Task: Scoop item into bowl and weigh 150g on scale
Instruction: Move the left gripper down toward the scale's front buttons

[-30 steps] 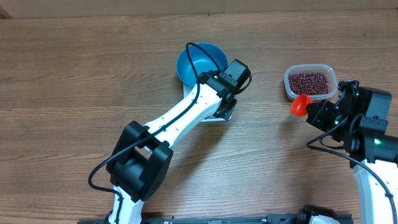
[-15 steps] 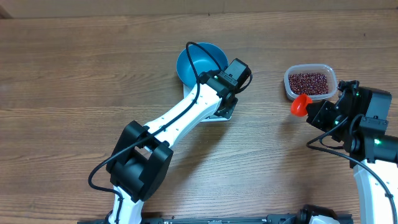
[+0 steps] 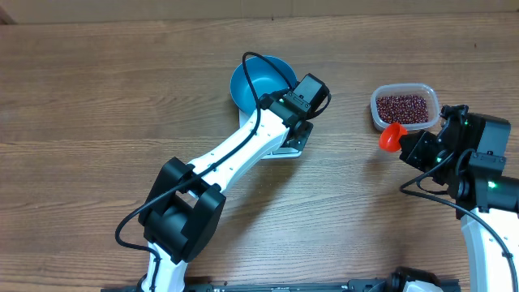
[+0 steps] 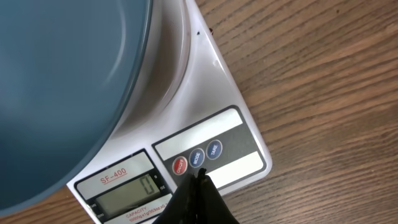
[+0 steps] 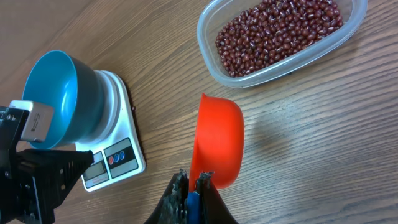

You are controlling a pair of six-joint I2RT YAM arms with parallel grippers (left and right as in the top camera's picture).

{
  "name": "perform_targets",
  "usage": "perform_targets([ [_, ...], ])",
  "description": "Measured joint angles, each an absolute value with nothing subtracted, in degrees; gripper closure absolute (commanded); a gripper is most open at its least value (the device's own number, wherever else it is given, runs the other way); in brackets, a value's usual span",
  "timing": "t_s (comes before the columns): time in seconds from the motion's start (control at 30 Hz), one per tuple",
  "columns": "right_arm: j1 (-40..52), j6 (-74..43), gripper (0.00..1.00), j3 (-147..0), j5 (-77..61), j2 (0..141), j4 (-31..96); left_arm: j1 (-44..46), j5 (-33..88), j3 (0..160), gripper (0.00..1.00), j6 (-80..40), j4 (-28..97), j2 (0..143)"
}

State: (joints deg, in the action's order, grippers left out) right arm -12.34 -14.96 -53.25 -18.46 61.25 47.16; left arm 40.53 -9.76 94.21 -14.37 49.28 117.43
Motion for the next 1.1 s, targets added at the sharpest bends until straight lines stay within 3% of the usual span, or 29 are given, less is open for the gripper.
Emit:
perform_targets([
  [1.1,-12.34,-14.94,0.96,-53.25,-18.44,61.25,47.27,40.53,-10.15,89.14,0.95,-14.83,45.36,117.43],
])
